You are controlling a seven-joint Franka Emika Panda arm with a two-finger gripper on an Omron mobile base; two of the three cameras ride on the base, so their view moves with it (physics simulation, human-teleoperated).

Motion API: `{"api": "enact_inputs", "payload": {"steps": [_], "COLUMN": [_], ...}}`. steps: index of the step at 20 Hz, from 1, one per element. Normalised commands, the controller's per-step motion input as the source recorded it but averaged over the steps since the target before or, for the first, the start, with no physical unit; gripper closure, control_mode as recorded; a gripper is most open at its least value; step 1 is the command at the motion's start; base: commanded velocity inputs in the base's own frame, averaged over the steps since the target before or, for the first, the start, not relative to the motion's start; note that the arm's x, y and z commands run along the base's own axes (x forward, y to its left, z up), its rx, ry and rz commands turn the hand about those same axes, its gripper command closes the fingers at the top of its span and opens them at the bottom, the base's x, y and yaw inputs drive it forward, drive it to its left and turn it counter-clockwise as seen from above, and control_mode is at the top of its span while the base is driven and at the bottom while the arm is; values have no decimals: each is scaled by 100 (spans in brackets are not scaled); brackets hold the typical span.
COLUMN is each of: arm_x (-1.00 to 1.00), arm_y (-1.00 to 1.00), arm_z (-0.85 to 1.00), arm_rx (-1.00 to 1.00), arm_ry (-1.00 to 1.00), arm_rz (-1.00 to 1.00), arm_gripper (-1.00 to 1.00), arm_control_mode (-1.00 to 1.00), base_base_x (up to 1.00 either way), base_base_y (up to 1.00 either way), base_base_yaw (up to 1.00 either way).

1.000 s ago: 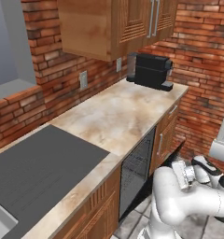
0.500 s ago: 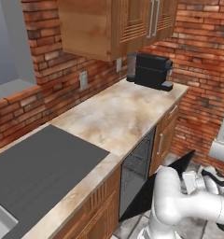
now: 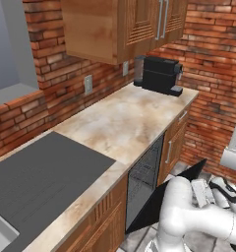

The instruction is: Open the dishwasher door and pull out the top rack.

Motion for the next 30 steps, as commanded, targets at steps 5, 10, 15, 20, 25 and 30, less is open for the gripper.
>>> {"api": "enact_inputs", "payload": {"steps": [5, 10, 15, 20, 25, 30], "arm_x": [0, -21, -45, -37, -32, -12], "arm_y": [-4, -24, -29, -40, -31, 0], "arm_z": [0, 0, 3, 19, 59, 100], "arm_rx": [-7, -1, 0, 0, 0, -6], "arm_ry": [0, 0, 0, 0, 0, 0], "arm_rz": [-9, -4, -3, -2, 0, 0], "arm_gripper": [100, 100, -100, -100, -100, -100], "arm_control_mode": [-100, -100, -100, -100, -100, -100], "base_base_x": [0, 0, 0, 0, 0, 0], "base_base_y": [0, 0, 0, 0, 0, 0], "base_base_yaw": [0, 0, 0, 0, 0, 0]}}
